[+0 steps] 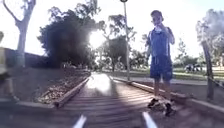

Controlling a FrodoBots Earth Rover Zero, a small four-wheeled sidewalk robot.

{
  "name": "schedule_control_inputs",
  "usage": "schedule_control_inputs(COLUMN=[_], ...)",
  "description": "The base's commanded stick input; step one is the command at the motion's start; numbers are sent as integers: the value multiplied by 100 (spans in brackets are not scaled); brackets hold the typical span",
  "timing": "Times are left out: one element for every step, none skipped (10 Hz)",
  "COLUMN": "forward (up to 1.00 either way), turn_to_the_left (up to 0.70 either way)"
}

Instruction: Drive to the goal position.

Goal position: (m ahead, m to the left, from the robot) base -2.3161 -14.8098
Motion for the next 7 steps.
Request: schedule_control_inputs(forward=[59, 59, 62, 82, 88, 90, 93], turn_to_the_left=[58, 58, 52, 7, 0, 0, 0])
